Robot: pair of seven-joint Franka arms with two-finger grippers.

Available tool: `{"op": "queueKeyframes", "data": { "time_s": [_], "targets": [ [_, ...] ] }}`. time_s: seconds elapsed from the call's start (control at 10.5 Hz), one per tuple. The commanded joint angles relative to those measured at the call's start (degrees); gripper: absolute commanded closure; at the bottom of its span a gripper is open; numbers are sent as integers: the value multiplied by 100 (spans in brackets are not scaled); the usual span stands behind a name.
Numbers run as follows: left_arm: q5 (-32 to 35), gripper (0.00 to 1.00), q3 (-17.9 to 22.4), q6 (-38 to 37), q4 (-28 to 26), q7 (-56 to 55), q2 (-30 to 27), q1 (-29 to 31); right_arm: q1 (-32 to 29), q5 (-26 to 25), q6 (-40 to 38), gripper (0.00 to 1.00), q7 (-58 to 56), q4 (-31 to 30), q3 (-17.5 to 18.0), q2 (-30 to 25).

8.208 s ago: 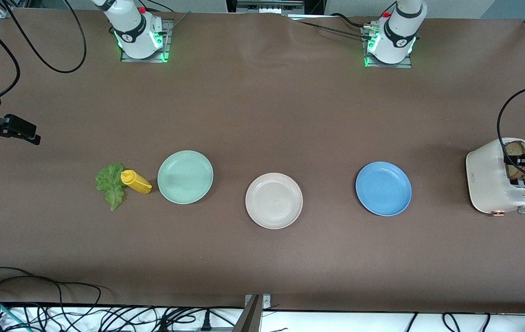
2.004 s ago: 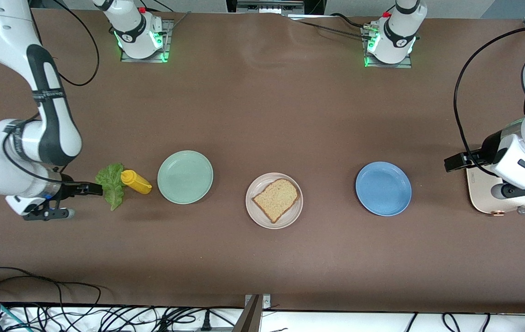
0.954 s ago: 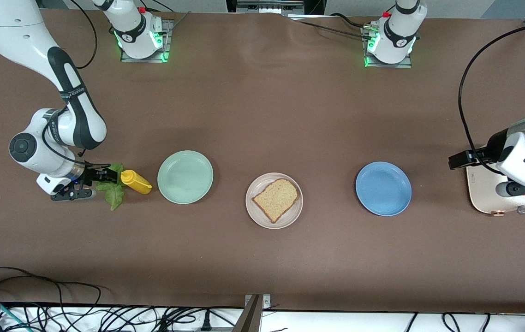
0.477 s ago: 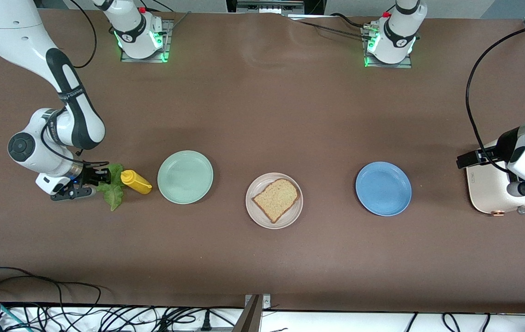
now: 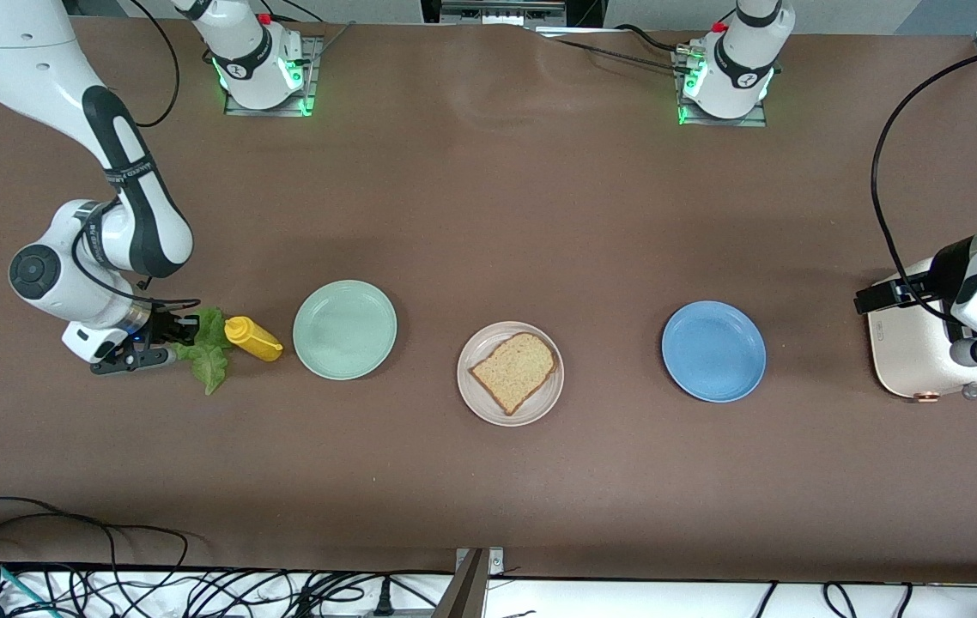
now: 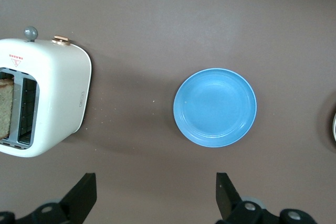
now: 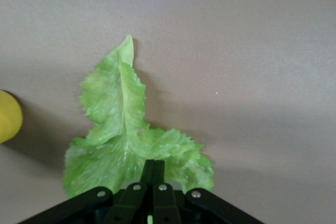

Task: Make sandwich on beige plate with both arms
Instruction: 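Grasp the green lettuce leaf with the right gripper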

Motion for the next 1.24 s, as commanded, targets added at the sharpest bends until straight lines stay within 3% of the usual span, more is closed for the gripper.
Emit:
{"op": "queueKeyframes", "data": {
  "time_s": [0.0,0.19,0.29,0.57,1.15],
  "targets": [
    [172,0,-48,-19,-206,99,-194,25,-34,93,-372,100,-161,-61,20,-365],
    [172,0,-56,-19,-206,99,-185,25,-34,110,-408,95,-188,-8,29,-313],
    [172,0,-56,-19,-206,99,-185,25,-25,206,-321,1,-197,96,29,-139],
    [172,0,-48,-19,-206,99,-185,25,-17,338,-163,0,-565,563,29,214],
    [172,0,-48,-19,-206,99,-185,52,-17,514,462,0,-645,642,125,654]
  ]
}}
